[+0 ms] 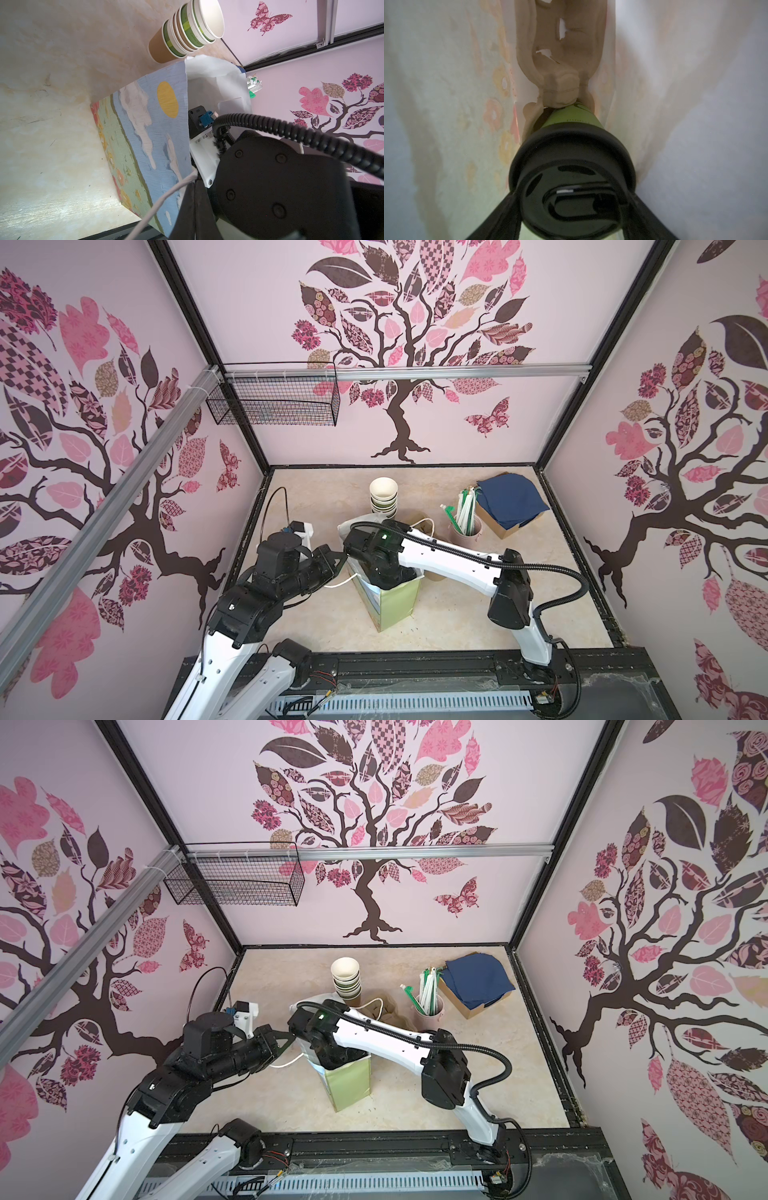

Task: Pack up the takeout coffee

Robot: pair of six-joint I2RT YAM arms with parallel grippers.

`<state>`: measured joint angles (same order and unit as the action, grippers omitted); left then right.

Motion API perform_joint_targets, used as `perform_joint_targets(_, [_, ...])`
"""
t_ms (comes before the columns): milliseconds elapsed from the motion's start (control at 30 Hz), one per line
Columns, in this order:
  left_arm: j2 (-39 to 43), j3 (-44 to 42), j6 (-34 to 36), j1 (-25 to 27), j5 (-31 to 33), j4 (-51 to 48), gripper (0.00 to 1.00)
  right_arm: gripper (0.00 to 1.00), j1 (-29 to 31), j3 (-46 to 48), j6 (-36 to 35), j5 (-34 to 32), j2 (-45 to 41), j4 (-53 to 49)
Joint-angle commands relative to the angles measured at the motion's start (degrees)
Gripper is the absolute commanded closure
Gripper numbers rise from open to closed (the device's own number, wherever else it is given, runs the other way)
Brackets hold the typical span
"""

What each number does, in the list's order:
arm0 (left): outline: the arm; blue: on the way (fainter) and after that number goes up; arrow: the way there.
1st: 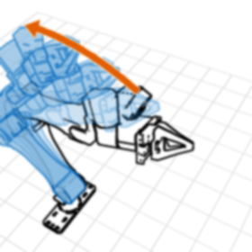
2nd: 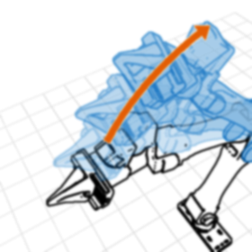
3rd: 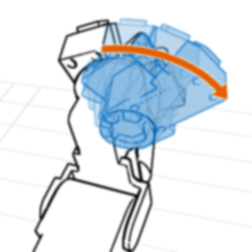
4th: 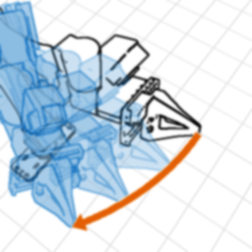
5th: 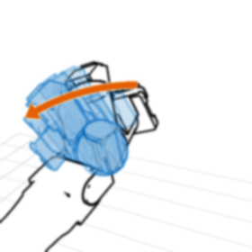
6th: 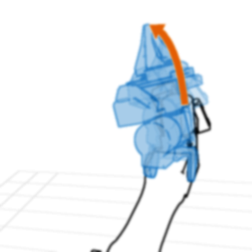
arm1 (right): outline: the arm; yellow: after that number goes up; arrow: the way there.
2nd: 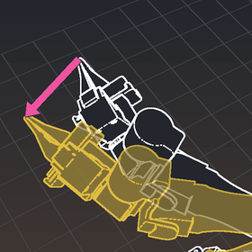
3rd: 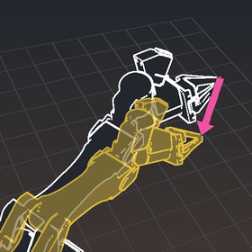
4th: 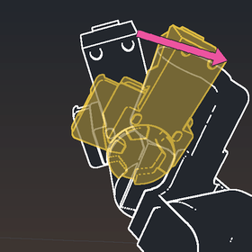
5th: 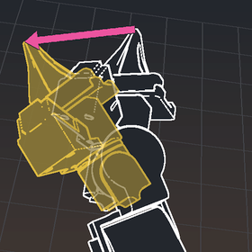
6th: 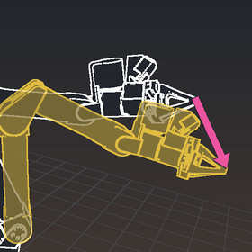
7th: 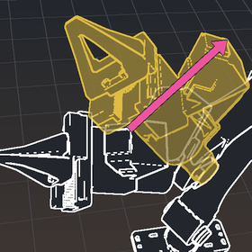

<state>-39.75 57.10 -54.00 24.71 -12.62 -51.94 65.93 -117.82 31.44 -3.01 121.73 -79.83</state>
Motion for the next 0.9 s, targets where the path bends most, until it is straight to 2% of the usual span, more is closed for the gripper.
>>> perform_joint_targets(0, [0.04,-0.72,0.91,0.16,1.34,-1.65,0.99,0.44,1.83,1.41,-0.42,5.81,5.91,2.26])
perform_joint_targets(133, [0.14,-0.46,1.00,0.16,1.98,-2.28,0.93,0.44,1.91,1.79,-0.76,6.32,6.45,2.60])
perform_joint_targets(867, [0.32,-0.06,1.35,0.16,2.78,-3.53,0.94,0.44,3.85,4.08,-2.68,6.80,10.46,3.31])
